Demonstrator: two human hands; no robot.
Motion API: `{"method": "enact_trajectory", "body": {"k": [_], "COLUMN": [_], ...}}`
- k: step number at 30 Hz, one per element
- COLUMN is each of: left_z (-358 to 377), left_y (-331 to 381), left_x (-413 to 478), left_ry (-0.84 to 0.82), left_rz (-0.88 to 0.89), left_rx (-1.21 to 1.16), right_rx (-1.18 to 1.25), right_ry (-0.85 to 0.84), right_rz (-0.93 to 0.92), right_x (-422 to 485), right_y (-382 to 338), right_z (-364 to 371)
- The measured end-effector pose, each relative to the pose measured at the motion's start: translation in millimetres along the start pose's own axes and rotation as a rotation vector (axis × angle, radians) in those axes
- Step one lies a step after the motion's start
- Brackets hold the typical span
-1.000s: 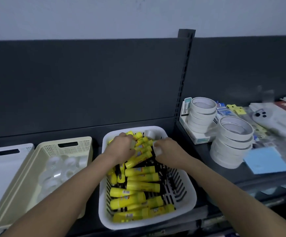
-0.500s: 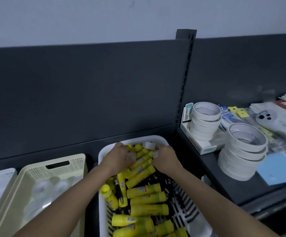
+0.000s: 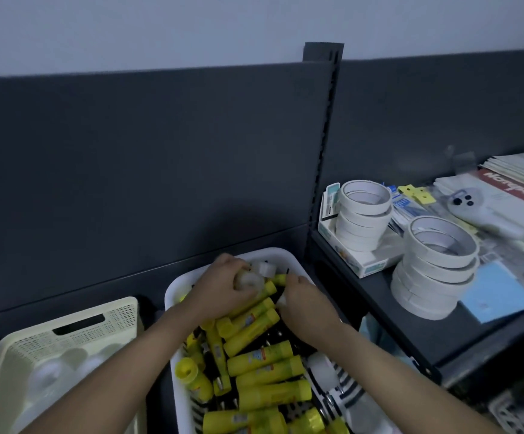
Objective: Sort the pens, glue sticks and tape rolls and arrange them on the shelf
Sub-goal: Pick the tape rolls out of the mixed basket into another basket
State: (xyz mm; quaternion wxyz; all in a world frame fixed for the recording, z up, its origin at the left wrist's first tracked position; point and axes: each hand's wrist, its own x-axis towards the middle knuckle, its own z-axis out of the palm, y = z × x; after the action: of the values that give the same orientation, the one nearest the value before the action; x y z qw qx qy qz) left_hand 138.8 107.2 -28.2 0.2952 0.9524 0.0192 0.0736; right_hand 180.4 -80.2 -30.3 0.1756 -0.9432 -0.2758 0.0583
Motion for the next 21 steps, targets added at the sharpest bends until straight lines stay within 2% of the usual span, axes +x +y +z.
{"method": "enact_trajectory", "body": {"k": [6,9,12,16,21], "left_z": [18,32,46,44,24], "left_y": [18,23,19,22,25], "left_x": [28,37,35,40,36], "left_ry": [-0.009,-0.017,0.006,0.042,0.066], "left_rz": [-0.042,-0.028,-0.038,-0.103,-0.109], "left_rx": [0.143,0.360,0.499,0.433,0.069], "right_rx": [0.078,0.088,0.209,0.320,0.425], "right_ry": [-0.027,-0.036,-0.016,0.021,0.028], "right_rz": [-0.017,-0.028,-0.020,0.014,0.046], "right_x": [-11,-15,-19,-24,-26], "right_y": [7,8,12,16,22], "right_z": [-14,-20,-23,-25,-26]}}
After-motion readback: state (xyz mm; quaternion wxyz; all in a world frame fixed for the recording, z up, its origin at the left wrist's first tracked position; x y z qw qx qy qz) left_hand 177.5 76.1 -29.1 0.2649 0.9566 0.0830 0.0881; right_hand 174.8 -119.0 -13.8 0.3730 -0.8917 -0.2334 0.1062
